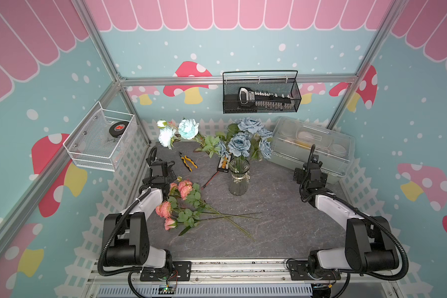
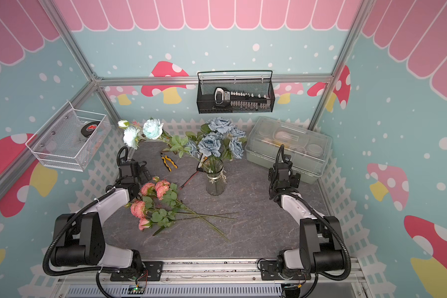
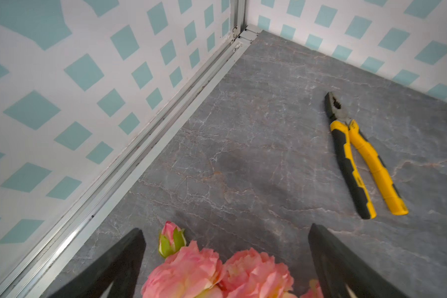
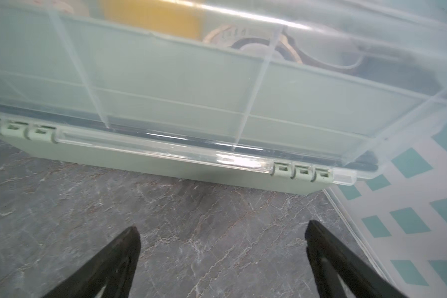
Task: Pick out pink flowers from the vase
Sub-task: Reset both arms
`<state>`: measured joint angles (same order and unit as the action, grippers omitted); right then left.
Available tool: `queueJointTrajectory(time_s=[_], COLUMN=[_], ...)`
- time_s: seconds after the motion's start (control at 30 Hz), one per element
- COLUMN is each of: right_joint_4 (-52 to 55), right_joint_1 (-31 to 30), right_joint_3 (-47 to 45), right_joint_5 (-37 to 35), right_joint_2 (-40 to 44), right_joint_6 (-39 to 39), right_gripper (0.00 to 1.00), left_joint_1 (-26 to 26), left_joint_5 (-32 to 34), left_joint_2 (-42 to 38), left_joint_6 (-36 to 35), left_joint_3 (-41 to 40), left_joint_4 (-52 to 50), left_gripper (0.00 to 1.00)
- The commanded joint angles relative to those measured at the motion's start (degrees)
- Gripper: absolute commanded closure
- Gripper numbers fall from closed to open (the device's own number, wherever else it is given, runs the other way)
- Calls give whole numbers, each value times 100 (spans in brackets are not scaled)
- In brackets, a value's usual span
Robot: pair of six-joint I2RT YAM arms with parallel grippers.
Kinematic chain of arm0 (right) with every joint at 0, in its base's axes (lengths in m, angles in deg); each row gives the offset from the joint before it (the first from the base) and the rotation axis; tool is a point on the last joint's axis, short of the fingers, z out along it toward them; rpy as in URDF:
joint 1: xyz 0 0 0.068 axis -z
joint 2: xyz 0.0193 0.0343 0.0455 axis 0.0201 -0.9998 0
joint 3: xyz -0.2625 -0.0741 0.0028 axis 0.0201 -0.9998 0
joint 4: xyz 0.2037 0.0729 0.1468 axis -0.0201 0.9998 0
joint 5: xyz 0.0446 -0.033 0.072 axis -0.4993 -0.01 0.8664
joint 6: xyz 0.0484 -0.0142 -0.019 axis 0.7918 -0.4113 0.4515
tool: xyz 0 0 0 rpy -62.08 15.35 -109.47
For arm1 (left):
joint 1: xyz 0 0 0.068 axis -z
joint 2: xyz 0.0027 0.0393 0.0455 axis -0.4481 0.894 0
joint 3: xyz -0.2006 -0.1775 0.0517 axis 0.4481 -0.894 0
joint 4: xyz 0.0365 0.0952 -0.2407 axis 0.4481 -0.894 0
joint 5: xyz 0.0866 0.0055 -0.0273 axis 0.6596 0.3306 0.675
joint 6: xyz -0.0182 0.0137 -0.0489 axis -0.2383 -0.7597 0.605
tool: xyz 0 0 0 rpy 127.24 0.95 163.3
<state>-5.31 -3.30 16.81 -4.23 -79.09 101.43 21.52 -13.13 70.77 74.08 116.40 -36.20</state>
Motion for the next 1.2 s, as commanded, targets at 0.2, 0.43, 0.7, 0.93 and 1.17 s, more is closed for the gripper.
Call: queueJointTrajectory(time_s=[0.2, 0.43, 0.7, 0.93, 1.17], right_joint_4=[-1187, -1336, -2065, -2720, -4376], right_joint_1=[128, 288, 301, 278, 278], right_joint_3=[-434, -723, -1321, -1735, -2544], right_joint_5=[-330, -223, 272, 726, 1048], right_joint_2=[-6, 280, 316, 395, 121], right_joint_6=[-795, -800, -583, -819, -973], right_gripper=[2, 2, 1, 1, 1], left_joint_1=[-129, -65, 156, 319, 1073], left_joint_5=[-1175, -1410, -1102, -1137, -740], left_joint_2=[-310, -196, 99, 117, 500], left_joint_6=[-338, -596, -713, -925, -1728], left_joint_3=[-714, -1173, -1313, -1425, -2164], left_joint_4=[2018, 2749, 3186, 3419, 5126], left_gripper=[1, 1, 1, 1, 1])
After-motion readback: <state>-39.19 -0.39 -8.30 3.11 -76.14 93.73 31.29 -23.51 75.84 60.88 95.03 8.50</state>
